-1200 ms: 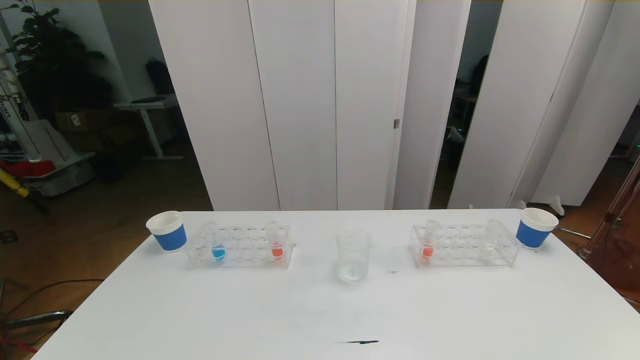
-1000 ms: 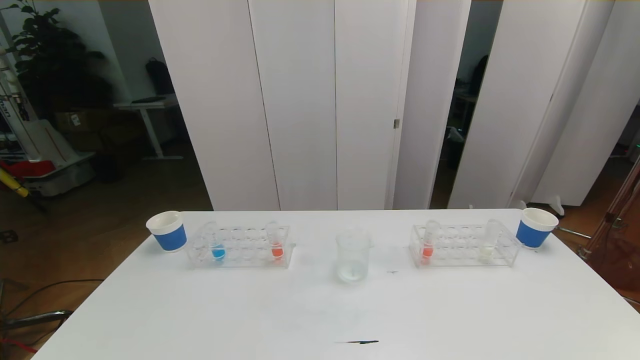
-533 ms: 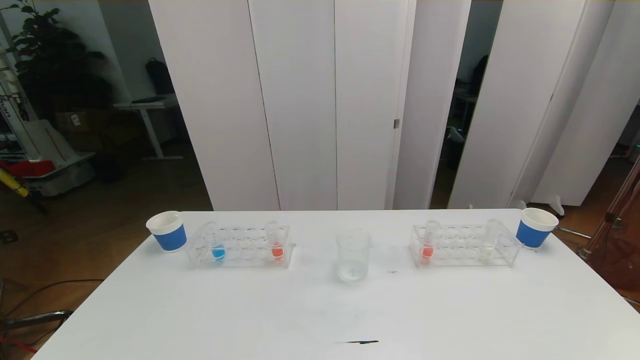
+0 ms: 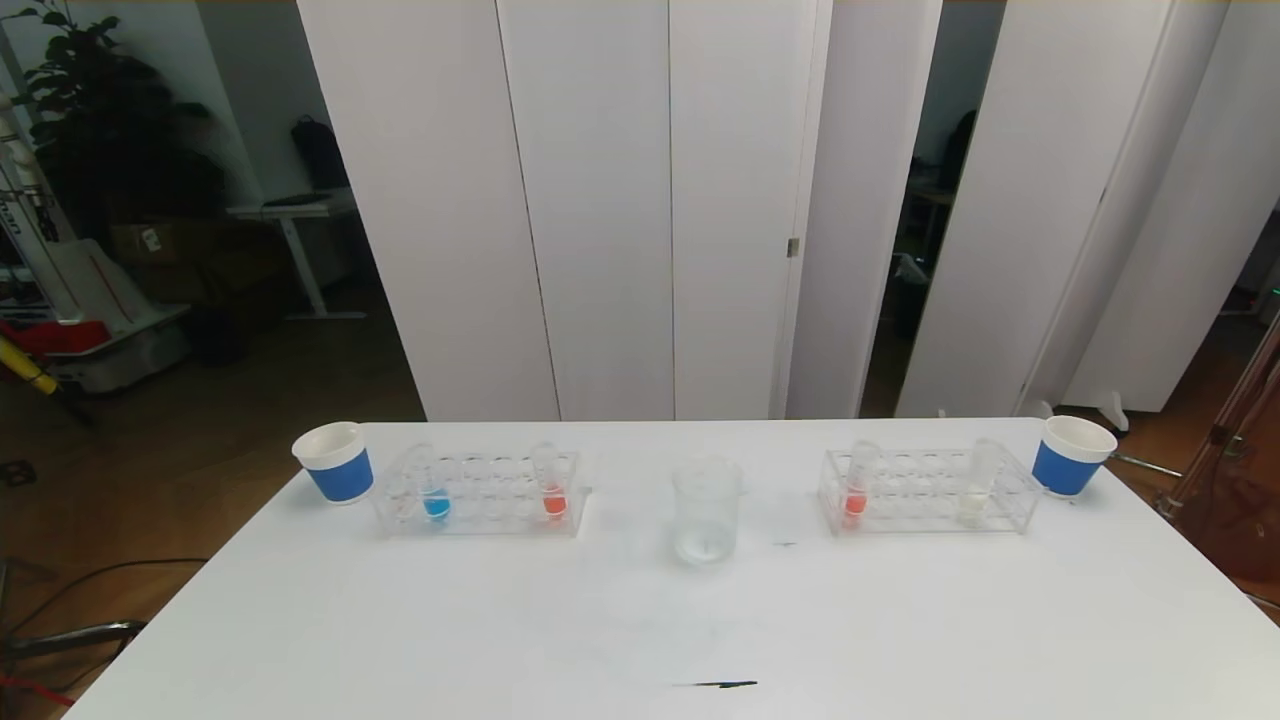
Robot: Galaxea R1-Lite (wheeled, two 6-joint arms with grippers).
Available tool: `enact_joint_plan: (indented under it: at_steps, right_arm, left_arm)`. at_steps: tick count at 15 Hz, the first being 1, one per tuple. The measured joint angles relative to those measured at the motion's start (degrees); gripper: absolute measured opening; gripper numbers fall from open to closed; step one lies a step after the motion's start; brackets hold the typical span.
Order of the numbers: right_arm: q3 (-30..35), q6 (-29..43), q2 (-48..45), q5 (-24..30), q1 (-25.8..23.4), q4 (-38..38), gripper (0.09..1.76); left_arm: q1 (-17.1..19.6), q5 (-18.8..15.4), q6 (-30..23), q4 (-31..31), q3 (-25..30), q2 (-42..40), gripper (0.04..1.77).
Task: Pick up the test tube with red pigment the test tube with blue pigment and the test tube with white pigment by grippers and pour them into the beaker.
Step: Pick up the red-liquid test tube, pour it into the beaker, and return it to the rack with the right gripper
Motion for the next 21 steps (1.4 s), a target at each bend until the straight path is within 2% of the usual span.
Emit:
enact_joint_plan:
  at_steps: [15,18,21]
  right_arm:
    - [-0.11,-0.04,0.0,0.41,0.0,0.29,1.75]
    - [-3.46,-0.34,0.69,0.88,0.02,2.88,1.75]
    - [-11.43,-0.43,6.07,1.23,0.13,4.25,1.75]
  left_arm:
    - [0.0,0.0,0.05,0.0,0.0,0.0,1.73]
    - [0.0,0.0,0.05,0.0,0.0,0.0,1.73]
    - [0.0,0.0,0.05,-0.02,0.0,0.0,1.73]
